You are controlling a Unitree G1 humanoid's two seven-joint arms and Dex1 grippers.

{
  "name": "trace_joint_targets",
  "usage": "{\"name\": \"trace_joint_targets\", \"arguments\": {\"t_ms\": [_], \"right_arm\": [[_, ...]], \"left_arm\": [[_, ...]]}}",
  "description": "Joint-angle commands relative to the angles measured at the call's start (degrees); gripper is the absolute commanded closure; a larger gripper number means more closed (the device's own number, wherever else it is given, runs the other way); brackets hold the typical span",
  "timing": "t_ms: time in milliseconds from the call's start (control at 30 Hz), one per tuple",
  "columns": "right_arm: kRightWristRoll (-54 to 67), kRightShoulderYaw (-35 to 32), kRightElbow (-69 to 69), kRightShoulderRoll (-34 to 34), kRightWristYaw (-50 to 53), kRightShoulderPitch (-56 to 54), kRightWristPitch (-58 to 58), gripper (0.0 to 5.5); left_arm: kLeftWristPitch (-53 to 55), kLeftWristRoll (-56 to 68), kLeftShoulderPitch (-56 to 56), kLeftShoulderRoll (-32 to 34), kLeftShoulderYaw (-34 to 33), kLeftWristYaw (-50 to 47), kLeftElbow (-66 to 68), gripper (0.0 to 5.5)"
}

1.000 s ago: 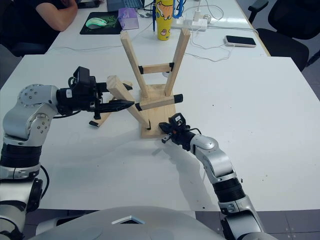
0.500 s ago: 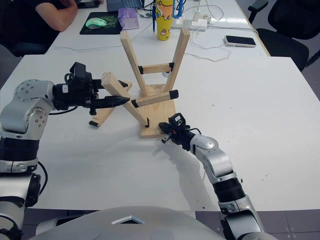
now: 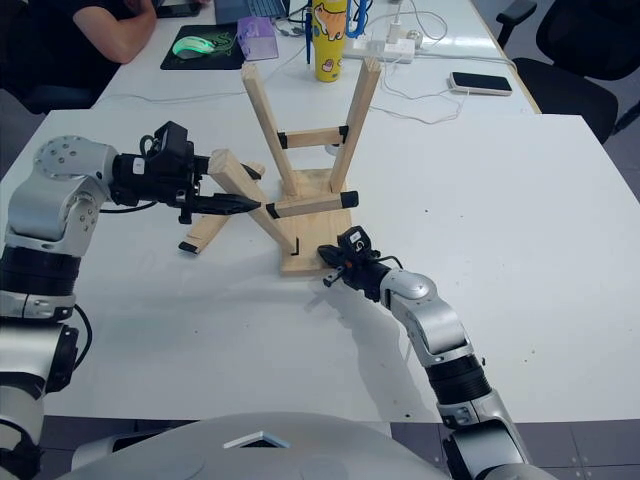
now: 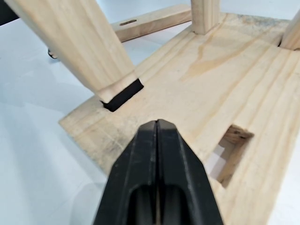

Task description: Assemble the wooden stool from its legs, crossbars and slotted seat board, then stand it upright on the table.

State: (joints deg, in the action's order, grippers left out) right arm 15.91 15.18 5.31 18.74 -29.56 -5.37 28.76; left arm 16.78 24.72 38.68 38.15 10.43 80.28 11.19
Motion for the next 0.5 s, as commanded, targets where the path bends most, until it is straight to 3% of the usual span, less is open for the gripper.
{"name": "trace_joint_targets", "arguments": {"t_ms": [33,300,500], "right_arm": [[-2.91,3.54,-4.59,1.03,0.17,4.07,5.83,5.50],[-2.79,4.06,-3.59,1.09,-0.25,4.43,6.05,5.50],[-3.40,4.62,-4.28,1.01,-0.69,3.70,5.97,5.50]], "left_arm": [[1.62,-3.28,-3.73,-0.89,4.26,0.01,-2.26,3.44],[4.33,-2.73,-15.33,0.70,7.03,-3.90,-11.92,3.44],[7.72,-2.19,-11.61,-1.43,5.13,-7.00,-3.42,3.44]]}}
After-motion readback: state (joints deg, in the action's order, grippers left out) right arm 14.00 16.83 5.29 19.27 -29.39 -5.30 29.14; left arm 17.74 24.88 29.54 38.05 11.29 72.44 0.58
